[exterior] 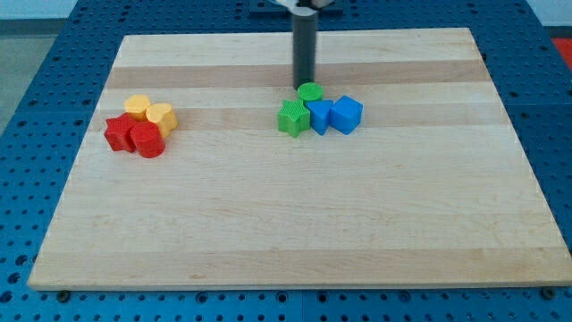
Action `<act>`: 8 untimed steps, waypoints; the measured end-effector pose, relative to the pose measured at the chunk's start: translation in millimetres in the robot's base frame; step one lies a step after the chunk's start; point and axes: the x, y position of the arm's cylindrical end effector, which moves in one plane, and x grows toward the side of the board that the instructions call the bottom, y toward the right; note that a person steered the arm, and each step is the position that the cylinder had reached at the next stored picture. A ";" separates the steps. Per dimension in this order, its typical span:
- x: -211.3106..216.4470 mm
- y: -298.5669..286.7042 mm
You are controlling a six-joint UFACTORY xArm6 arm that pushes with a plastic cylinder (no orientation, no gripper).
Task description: Move the yellow hexagon above the green star
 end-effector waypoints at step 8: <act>61.8 -255.0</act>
